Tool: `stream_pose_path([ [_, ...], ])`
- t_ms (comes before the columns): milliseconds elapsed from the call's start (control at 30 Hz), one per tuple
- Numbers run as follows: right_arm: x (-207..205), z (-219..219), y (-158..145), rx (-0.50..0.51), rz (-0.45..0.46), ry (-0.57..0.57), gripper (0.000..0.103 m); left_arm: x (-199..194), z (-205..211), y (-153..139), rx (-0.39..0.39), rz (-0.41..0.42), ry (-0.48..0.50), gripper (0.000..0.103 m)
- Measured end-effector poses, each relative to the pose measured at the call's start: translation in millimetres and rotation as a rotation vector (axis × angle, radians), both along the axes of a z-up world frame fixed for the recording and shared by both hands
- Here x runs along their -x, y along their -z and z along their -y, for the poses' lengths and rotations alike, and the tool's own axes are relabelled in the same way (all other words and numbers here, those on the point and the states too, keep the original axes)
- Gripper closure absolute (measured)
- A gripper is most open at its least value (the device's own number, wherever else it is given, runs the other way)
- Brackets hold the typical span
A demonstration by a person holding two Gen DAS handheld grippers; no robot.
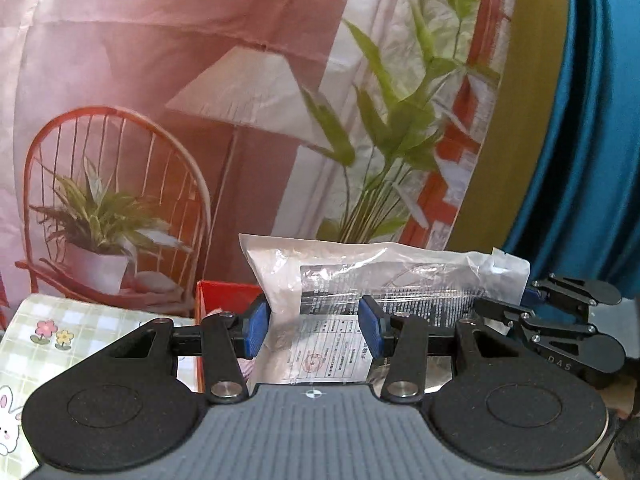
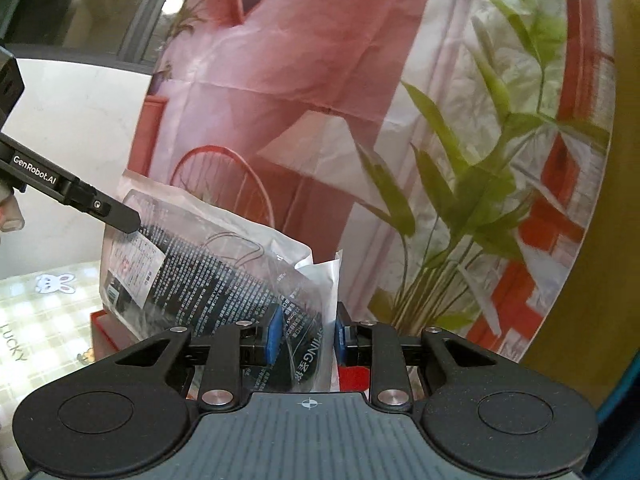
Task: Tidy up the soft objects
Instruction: 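Lift the plastic packet with both grippers and carry it over the box, then lower the packet into the box and open both grippers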
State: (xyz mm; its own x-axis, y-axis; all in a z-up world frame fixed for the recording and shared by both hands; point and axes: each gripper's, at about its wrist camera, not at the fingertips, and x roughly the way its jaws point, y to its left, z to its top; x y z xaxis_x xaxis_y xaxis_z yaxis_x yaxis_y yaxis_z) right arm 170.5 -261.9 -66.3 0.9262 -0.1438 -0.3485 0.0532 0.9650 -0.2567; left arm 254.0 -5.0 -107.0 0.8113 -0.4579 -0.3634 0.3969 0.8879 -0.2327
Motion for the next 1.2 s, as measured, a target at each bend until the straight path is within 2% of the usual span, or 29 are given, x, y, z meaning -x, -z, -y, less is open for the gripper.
stream_pose_path([
  [167,-11.9,9.8,26.3,-0.071,-0.045,0.033,0.079,-16.3,0.5,23.8,-0.04,-0.059,0.015,0.053],
  [433,-20.7,15.3,73.4,-0.171,-0.162,0.051,0.081,-32.4,-5.4,52.8,-0.051,-0.168,0.009,0.053],
  [500,-25.3,17.2,80.0,-0.207,-0.186,0.066,0.082,-38.6,-4.7,58.2,-0.055,-0.193,0.005,0.054],
  [633,-39.5,26.9,94.2,-0.283,-0.269,0.093,0.085,-47.7,-1.0,66.3,-0.081,-0.238,0.0,0.065],
  [833,-49.8,32.5,105.8,-0.338,-0.324,0.113,0.085,-60.4,2.6,78.4,-0.123,-0.309,-0.024,0.071],
  [900,-55.0,32.6,107.8,-0.349,-0.351,0.124,0.085,-61.9,1.6,81.5,-0.116,-0.325,-0.029,0.071],
  [967,-58.0,32.1,112.8,-0.355,-0.373,0.14,0.085,-60.2,0.0,81.7,-0.102,-0.329,-0.035,0.071],
  [1067,-56.2,30.5,116.0,-0.37,-0.362,0.162,0.084,-57.0,1.9,78.2,-0.124,-0.314,-0.028,0.071],
  [1100,-55.9,31.6,115.9,-0.374,-0.358,0.168,0.083,-55.6,2.1,76.0,-0.128,-0.307,-0.029,0.067],
  [1167,-53.3,30.5,114.3,-0.371,-0.351,0.185,0.077,-51.4,2.6,70.6,-0.137,-0.285,-0.033,0.052],
  [1200,-51.9,29.7,113.2,-0.364,-0.347,0.199,0.07,-48.6,4.0,67.2,-0.143,-0.269,-0.033,0.036],
])
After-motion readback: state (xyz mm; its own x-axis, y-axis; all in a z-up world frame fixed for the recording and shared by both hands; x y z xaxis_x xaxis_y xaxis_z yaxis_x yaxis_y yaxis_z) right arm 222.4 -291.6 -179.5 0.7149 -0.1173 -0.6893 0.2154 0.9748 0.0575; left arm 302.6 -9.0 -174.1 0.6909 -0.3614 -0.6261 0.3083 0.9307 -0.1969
